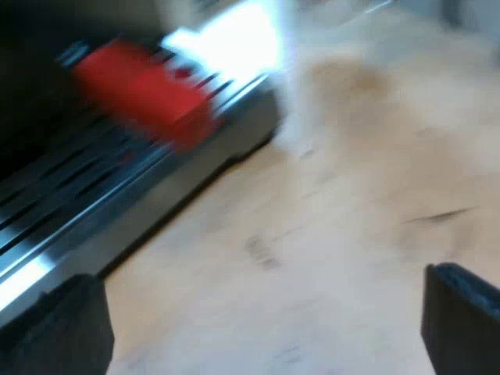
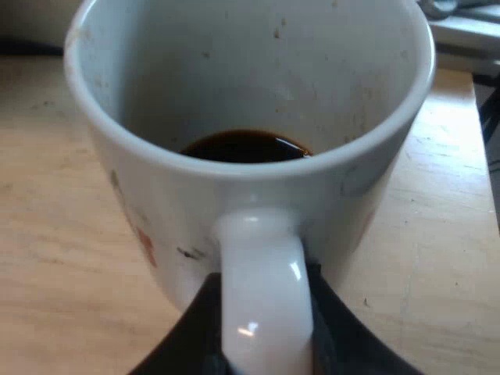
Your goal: Place mug into machine
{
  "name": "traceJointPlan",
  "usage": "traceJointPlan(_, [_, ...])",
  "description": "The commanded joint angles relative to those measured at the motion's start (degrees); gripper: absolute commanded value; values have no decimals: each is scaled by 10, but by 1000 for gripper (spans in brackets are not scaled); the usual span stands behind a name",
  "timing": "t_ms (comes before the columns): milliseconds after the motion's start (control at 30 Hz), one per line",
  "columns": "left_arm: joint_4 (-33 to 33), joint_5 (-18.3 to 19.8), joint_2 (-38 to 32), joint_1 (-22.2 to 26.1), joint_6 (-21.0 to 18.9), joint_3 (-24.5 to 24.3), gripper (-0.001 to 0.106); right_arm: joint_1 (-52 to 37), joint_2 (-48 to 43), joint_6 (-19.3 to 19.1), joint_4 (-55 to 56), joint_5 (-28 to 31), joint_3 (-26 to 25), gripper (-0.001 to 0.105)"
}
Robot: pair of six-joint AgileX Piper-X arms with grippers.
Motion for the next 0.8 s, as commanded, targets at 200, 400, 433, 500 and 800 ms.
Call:
traceJointPlan(200, [-90, -43, 2, -3, -1, 43, 82, 12, -248, -11, 309, -80, -58, 0])
traceJointPlan(400, [-167, -68, 2, -3, -5, 88, 82, 89, -327, 12, 414, -80, -75, 0])
traceJointPlan(433, [-175, -84, 2, -3, -8, 92, 82, 100, -332, 22, 419, -80, -75, 0])
traceJointPlan(500, [-183, -111, 2, -3, -18, 95, 82, 144, -341, 59, 424, -78, -75, 0])
traceJointPlan(800, [-195, -205, 2, -3, -66, 105, 82, 338, -341, 145, 379, 32, -75, 0])
